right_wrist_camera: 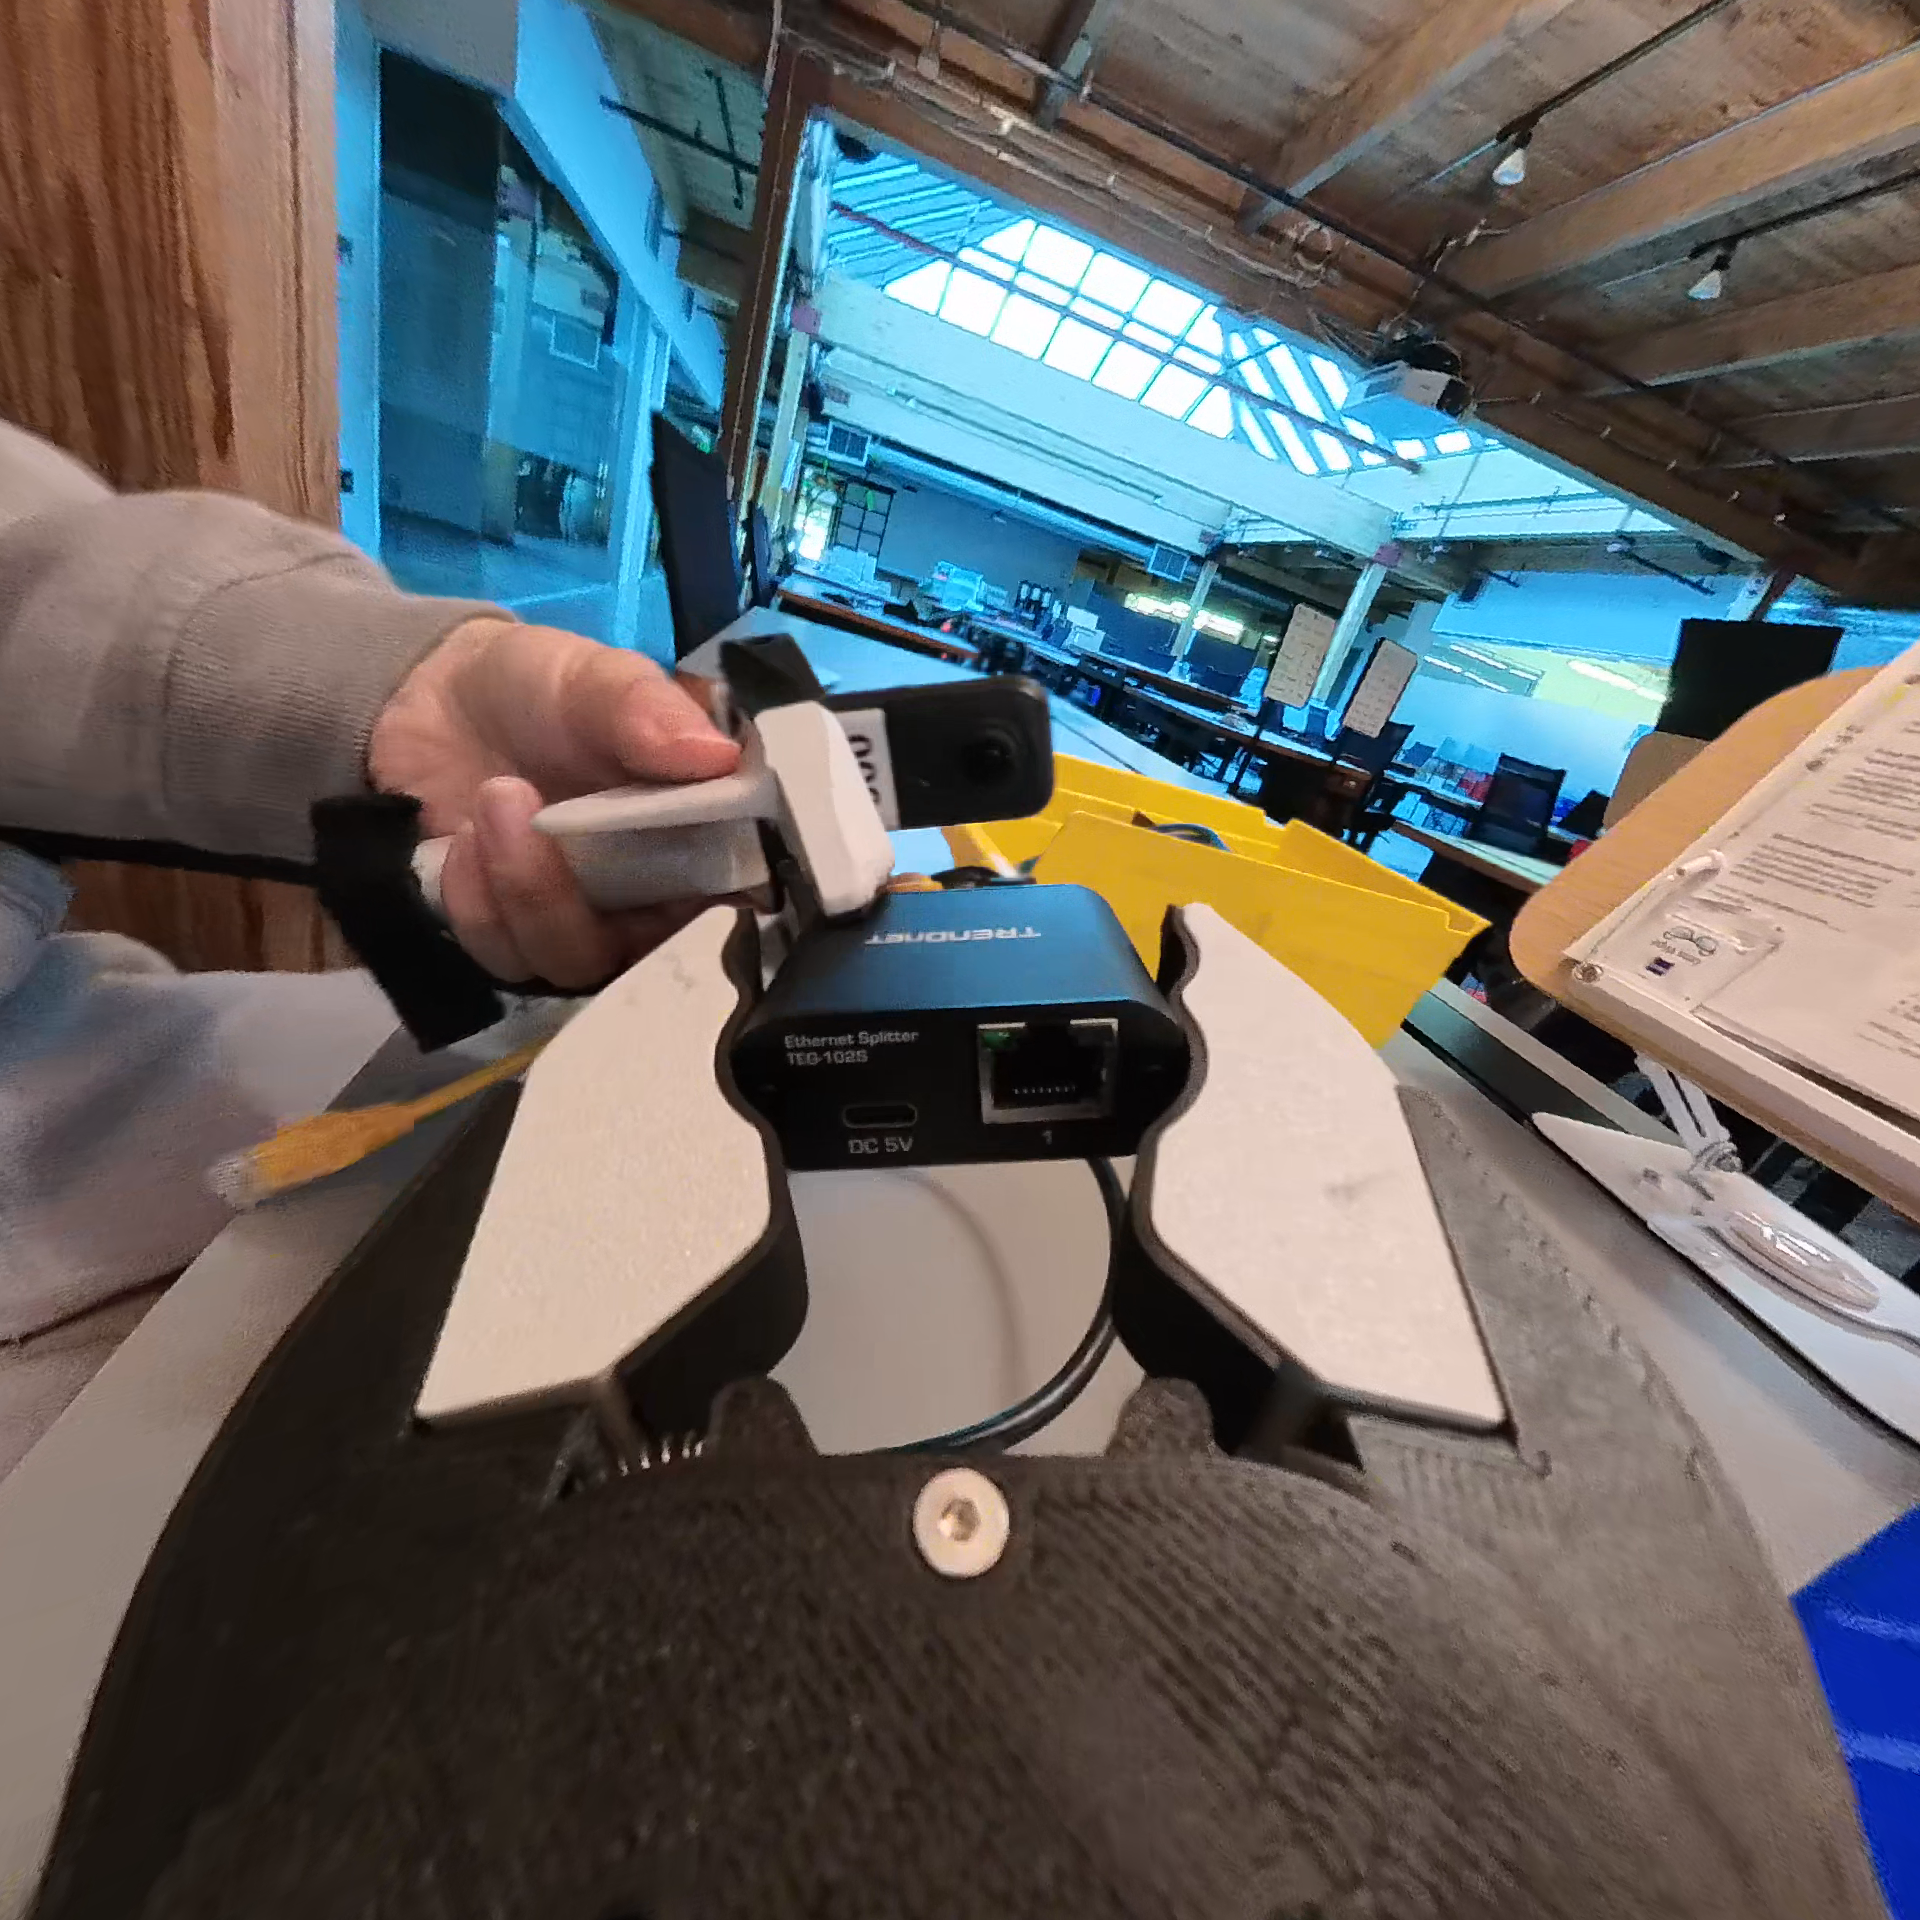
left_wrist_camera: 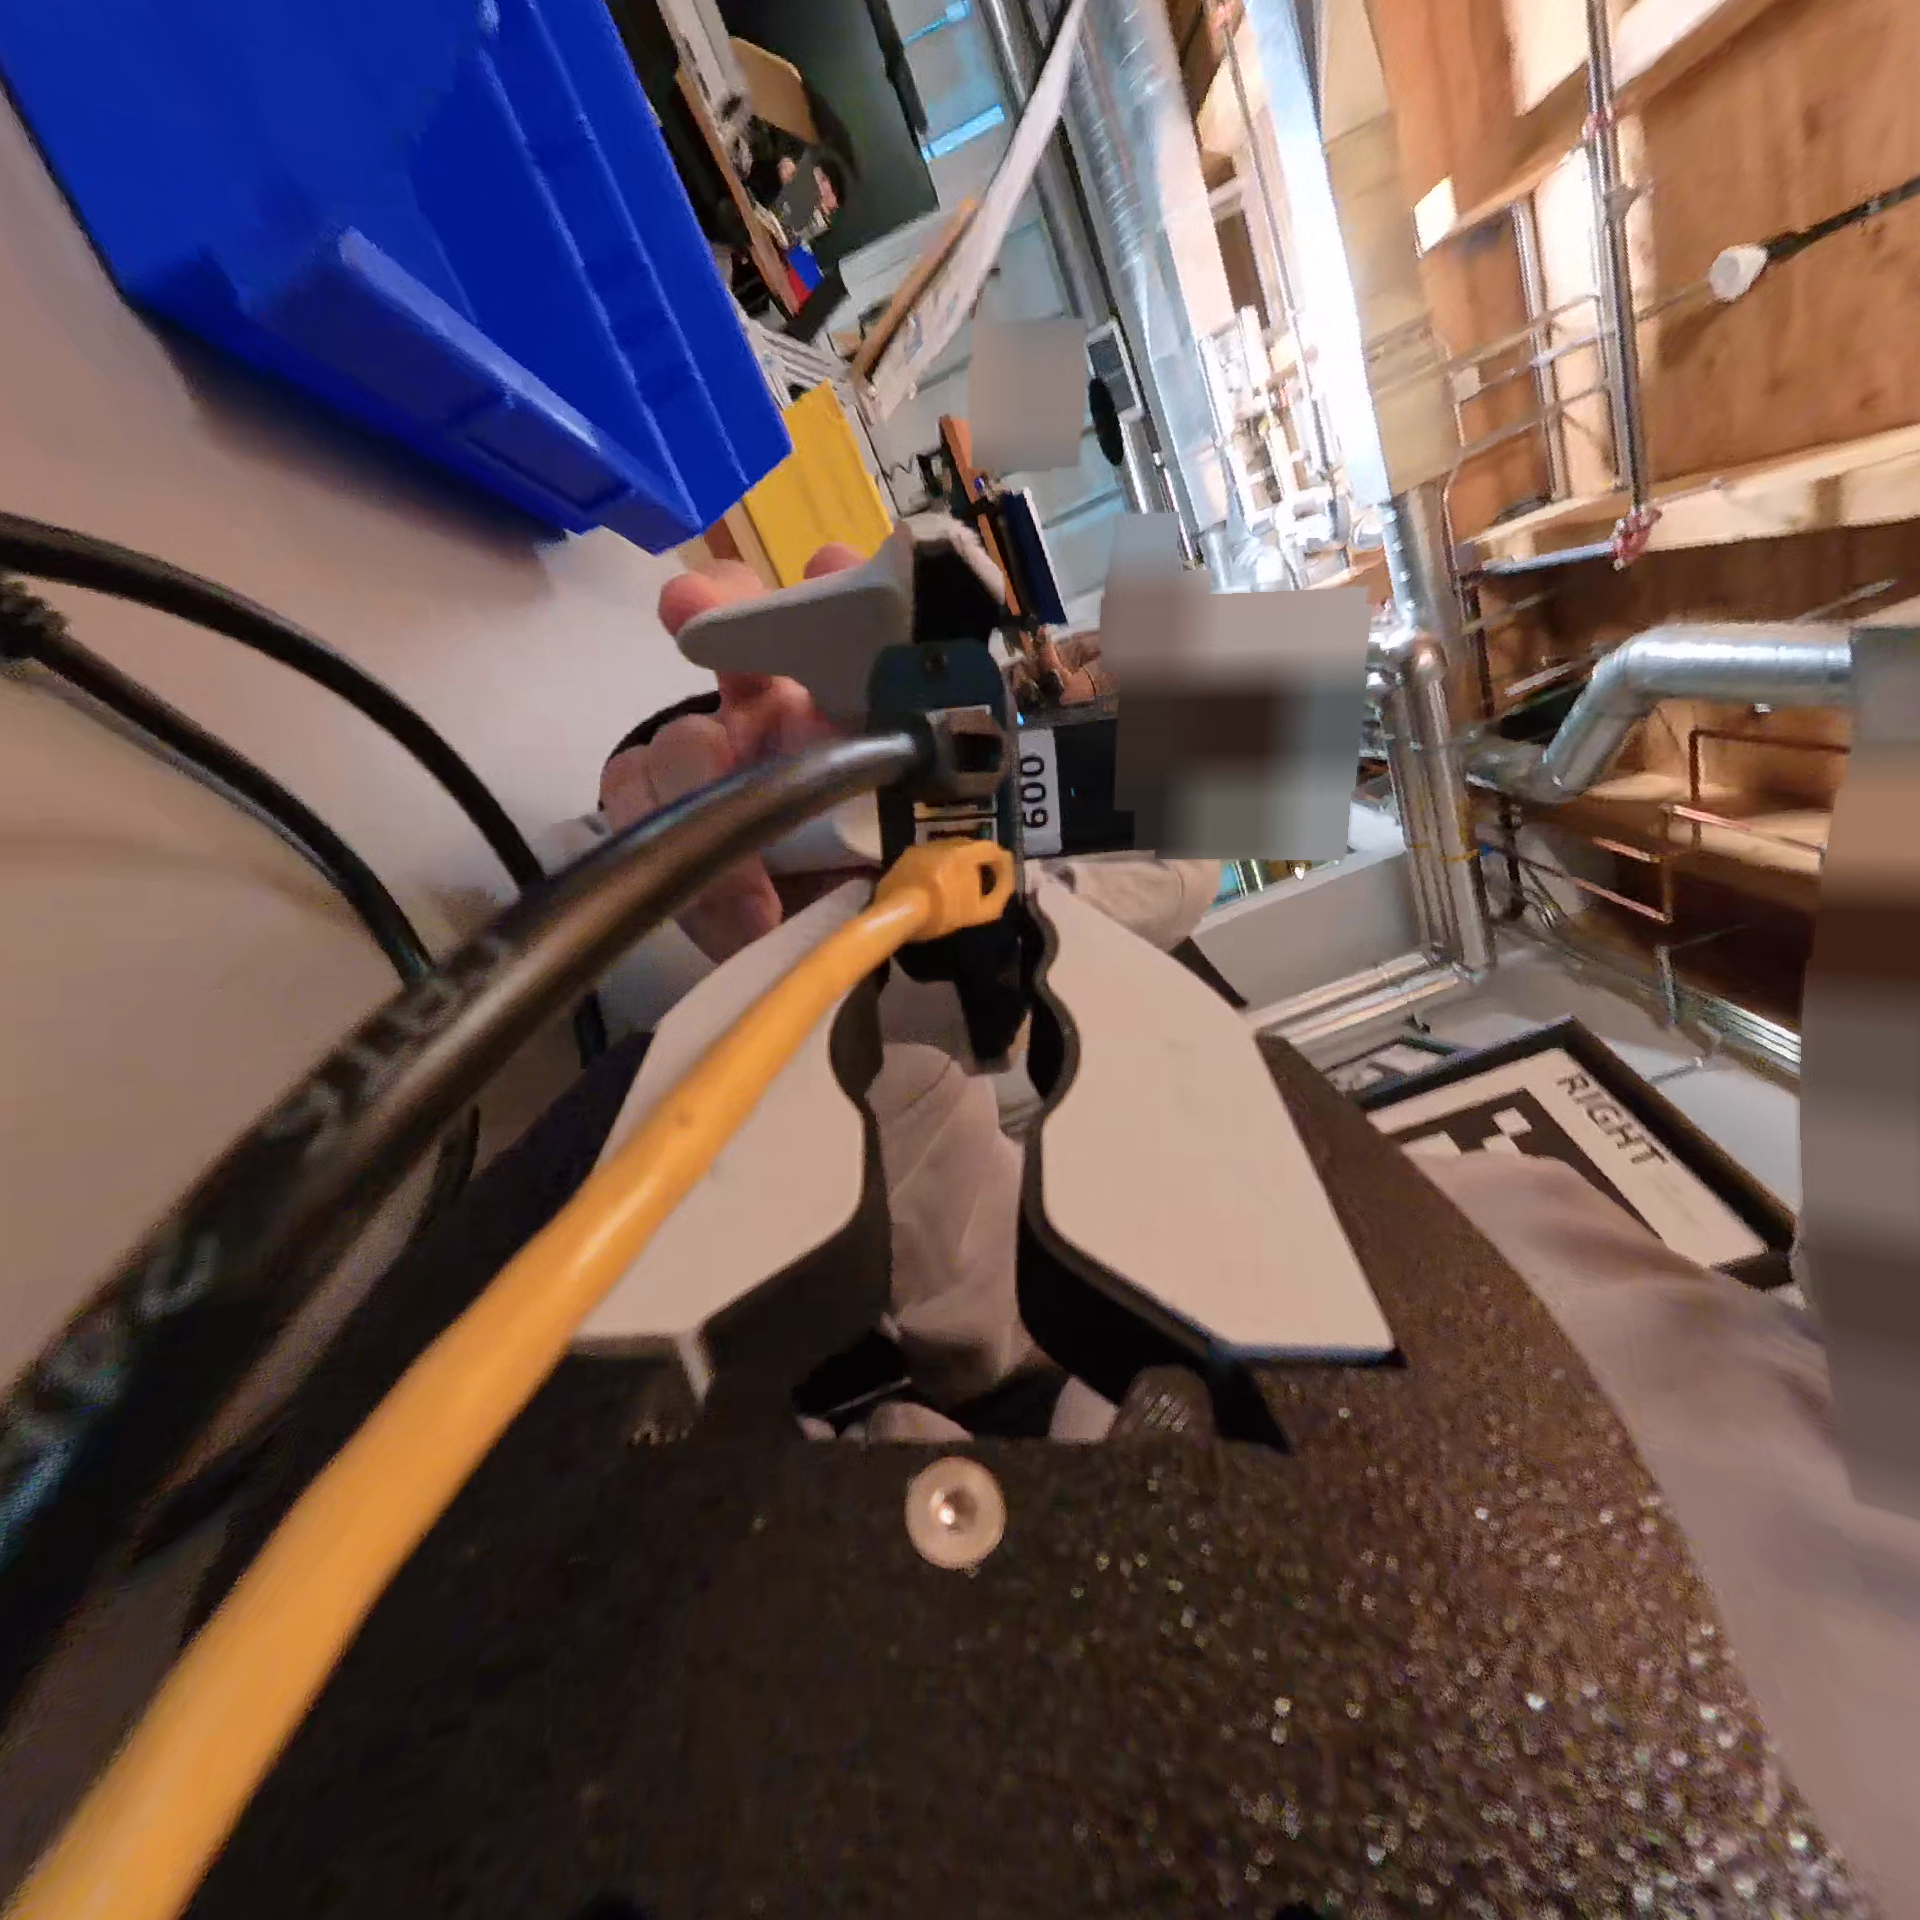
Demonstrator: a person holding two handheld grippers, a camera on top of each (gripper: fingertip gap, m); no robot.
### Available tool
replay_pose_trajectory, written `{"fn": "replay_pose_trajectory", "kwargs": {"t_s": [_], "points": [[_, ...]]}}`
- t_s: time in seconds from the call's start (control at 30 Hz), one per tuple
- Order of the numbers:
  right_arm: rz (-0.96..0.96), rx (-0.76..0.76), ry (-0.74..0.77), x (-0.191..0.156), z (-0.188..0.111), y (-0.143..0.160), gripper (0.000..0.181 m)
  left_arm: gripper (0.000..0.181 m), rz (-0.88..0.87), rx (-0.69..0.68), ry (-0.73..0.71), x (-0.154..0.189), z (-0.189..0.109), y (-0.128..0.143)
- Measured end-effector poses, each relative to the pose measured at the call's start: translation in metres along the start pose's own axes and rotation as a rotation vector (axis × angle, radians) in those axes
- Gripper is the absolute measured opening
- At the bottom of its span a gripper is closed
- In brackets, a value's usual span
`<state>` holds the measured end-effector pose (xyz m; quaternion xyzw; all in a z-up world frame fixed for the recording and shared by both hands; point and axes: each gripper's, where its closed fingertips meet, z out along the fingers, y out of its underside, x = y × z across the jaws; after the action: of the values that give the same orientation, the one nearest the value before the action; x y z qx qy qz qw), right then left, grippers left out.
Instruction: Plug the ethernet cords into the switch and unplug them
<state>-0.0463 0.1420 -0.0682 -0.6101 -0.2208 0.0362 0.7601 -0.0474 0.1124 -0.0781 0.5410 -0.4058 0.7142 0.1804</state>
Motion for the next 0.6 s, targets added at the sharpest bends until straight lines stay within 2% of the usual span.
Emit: {"fn": "replay_pose_trajectory", "kwargs": {"t_s": [0.1, 0.17, 0.3, 0.4, 0.53, 0.6], "points": [[-0.017, -0.088, -0.123, -0.017, -0.003, 0.001, 0.077, 0.023, 0.037, -0.135, 0.027, 0.002, -0.005, 0.007], [-0.004, -0.155, -0.174, -0.023, -0.008, 0.0, 0.083, 0.023, 0.093, -0.314, -0.028, -0.002, -0.019, 0.012], [-0.037, -0.165, -0.187, -0.026, -0.011, -0.015, 0.083, 0.023, 0.217, -0.619, -0.166, -0.003, -0.049, 0.008], [-0.114, -0.209, -0.134, -0.02, -0.004, -0.008, 0.073, 0.023, 0.182, -0.773, -0.149, 0.01, -0.06, 0.004], [-0.089, -0.17, -0.203, -0.034, 0.004, -0.008, 0.063, 0.023, 0.187, -0.95, -0.192, 0.01, -0.065, 0.01], [-0.079, -0.189, -0.223, -0.038, 0.008, -0.003, 0.064, 0.022, 0.171, -1.008, -0.146, 0.015, -0.064, 0.014]]}}
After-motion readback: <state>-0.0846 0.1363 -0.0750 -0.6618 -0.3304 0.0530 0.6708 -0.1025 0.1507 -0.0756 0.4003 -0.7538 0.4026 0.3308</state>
